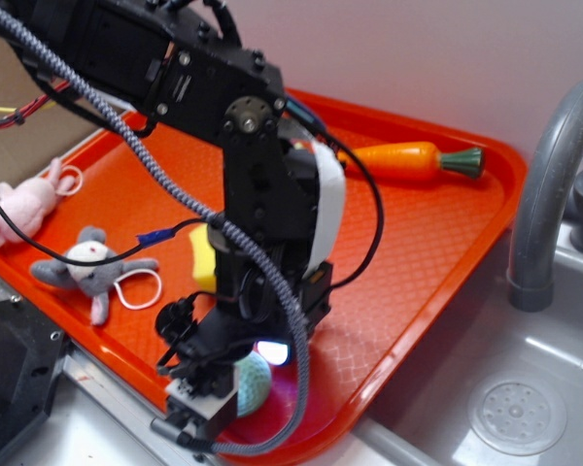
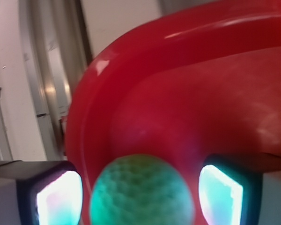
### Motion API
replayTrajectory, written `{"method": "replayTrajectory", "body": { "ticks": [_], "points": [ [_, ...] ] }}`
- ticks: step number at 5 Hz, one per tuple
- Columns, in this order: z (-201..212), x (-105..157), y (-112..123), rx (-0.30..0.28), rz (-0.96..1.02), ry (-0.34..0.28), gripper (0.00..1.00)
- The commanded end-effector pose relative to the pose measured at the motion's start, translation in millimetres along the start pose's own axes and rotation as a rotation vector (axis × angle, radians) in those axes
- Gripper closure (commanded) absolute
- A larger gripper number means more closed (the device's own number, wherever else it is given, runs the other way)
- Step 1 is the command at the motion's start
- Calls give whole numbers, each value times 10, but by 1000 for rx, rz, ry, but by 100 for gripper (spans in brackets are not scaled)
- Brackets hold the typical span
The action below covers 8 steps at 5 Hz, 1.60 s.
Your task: Grab the green ball.
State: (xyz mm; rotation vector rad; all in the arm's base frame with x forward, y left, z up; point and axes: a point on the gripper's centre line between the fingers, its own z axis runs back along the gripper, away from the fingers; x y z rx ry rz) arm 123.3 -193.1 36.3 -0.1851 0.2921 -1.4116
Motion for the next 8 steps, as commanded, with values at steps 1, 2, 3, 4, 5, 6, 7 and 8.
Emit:
{"method": "replayTrajectory", "body": {
  "ticks": [1, 2, 3, 4, 5, 6, 7, 8],
  "points": [
    [54, -271, -103, -42, 76, -40, 100],
    [93, -349, -1, 107, 208, -21, 100],
    [427, -561, 181, 191, 488, 3, 100],
    [1008, -895, 420, 299, 736, -116, 100],
    [1538, -1095, 488, 295, 990, -124, 100],
    [1931, -1275, 187, 348, 1245, -182, 100],
    [2093, -1251, 18, 387, 1501, -229, 100],
    [1979, -1188, -54, 347, 1742, -365, 100]
  ]
}}
